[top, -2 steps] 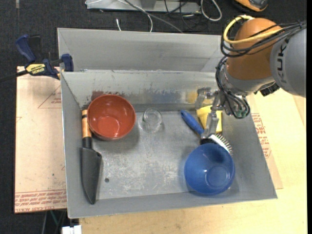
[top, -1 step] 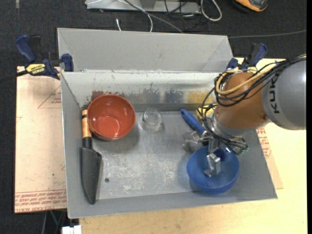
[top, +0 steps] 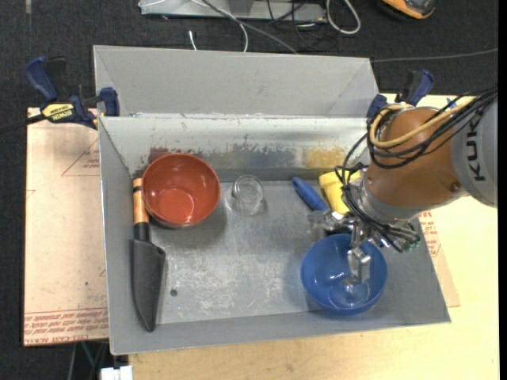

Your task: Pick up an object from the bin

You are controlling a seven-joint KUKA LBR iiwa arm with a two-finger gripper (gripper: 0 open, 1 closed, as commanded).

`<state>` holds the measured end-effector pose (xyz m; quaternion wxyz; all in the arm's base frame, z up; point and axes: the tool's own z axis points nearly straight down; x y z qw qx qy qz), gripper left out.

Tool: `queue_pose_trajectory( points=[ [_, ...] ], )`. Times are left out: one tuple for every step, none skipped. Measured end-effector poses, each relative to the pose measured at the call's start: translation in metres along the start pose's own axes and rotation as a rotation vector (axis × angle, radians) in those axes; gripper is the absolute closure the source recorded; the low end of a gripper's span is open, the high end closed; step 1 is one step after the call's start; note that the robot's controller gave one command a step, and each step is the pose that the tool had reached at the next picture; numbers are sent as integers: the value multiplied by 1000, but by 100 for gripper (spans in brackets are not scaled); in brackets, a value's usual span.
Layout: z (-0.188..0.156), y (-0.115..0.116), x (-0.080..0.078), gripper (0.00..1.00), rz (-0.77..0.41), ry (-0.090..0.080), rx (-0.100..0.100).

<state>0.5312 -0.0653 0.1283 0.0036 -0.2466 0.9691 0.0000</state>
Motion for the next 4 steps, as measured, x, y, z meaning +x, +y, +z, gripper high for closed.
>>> queue_pose_trajectory(
  points=[
    [29, 47, 12, 0, -492, 10, -17],
    [58, 3, -23, 0, -408, -3, 0],
    [56, 69, 13, 100, -884, -5, -6],
    [56, 69, 13, 100, -884, -6, -6]
  ],
)
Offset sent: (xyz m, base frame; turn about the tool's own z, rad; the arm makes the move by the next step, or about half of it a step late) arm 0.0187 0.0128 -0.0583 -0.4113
